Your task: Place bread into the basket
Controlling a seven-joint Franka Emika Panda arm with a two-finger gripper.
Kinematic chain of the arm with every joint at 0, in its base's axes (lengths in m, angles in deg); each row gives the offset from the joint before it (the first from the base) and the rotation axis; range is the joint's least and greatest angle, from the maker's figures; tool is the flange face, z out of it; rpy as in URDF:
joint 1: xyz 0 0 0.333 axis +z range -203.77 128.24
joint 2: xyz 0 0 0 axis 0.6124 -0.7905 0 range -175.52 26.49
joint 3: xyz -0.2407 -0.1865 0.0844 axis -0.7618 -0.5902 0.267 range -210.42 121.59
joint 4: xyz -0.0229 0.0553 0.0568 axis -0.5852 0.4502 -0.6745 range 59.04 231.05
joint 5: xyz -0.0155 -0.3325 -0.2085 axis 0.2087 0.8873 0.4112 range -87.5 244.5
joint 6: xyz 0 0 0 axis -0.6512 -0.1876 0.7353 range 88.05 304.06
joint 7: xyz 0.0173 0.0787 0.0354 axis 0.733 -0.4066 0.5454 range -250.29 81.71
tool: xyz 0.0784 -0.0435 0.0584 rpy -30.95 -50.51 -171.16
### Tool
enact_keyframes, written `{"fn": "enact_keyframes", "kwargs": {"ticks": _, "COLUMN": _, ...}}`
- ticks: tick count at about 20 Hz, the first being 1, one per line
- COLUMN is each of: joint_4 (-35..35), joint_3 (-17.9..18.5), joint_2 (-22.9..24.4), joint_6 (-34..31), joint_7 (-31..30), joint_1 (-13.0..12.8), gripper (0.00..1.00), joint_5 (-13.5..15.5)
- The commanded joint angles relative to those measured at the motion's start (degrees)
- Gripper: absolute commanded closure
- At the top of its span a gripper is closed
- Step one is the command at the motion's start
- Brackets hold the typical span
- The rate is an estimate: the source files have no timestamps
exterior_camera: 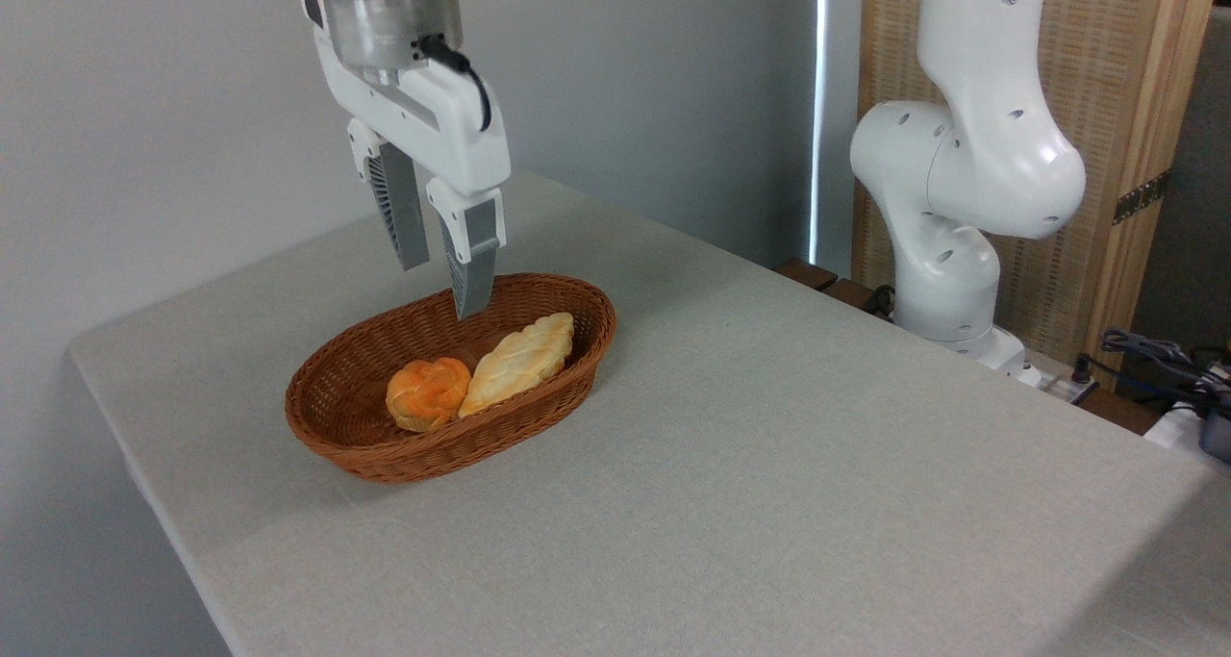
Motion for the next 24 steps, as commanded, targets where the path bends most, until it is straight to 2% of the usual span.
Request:
{"fn": "enact_keyframes", "kwargs": {"ticks": 1, "joint_4": -4.3, "joint_3": 5.4, "joint_2": -0.9, "joint_6": -0.2, "joint_7": -1.4, "joint_1": -0.5, "gripper": 0.0, "joint_5": -0.5}}
{"fn": "enact_keyframes", "kwargs": {"ticks": 3, "joint_4": -6.0, "joint_3": 7.2, "joint_2": -1.2, "joint_6": -1.1, "joint_7": -1.5, "joint_1": -0.5, "gripper": 0.0, "joint_5": -0.2}}
{"fn": "enact_keyframes", "kwargs": {"ticks": 6, "joint_4": -10.3, "joint_3": 6.9, "joint_2": -2.8, "joint_6": -6.8, "joint_7": -1.5, "joint_1": -0.5, "gripper": 0.0, "joint_5": -1.2}}
{"fn": "enact_keyframes", "kwargs": {"ticks": 9, "joint_4": -10.3, "joint_3": 3.4, "joint_2": -3.6, "joint_6": -7.4, "joint_7": -1.8, "joint_1": -0.5, "gripper": 0.0, "joint_5": -5.8}}
{"fn": "enact_keyframes", "kwargs": {"ticks": 10, "joint_4": -10.3, "joint_3": 2.7, "joint_2": -3.6, "joint_6": -7.7, "joint_7": -1.9, "joint_1": -0.4, "gripper": 0.0, "joint_5": -6.5}}
{"fn": "enact_keyframes", "kwargs": {"ticks": 13, "joint_4": -10.3, "joint_3": 2.3, "joint_2": -3.6, "joint_6": -8.3, "joint_7": -1.7, "joint_1": -0.5, "gripper": 0.0, "joint_5": -10.0}}
{"fn": "enact_keyframes", "kwargs": {"ticks": 24, "joint_4": -8.2, "joint_3": 3.0, "joint_2": -2.0, "joint_6": -8.4, "joint_7": -1.2, "joint_1": -0.4, "gripper": 0.0, "joint_5": -8.6}}
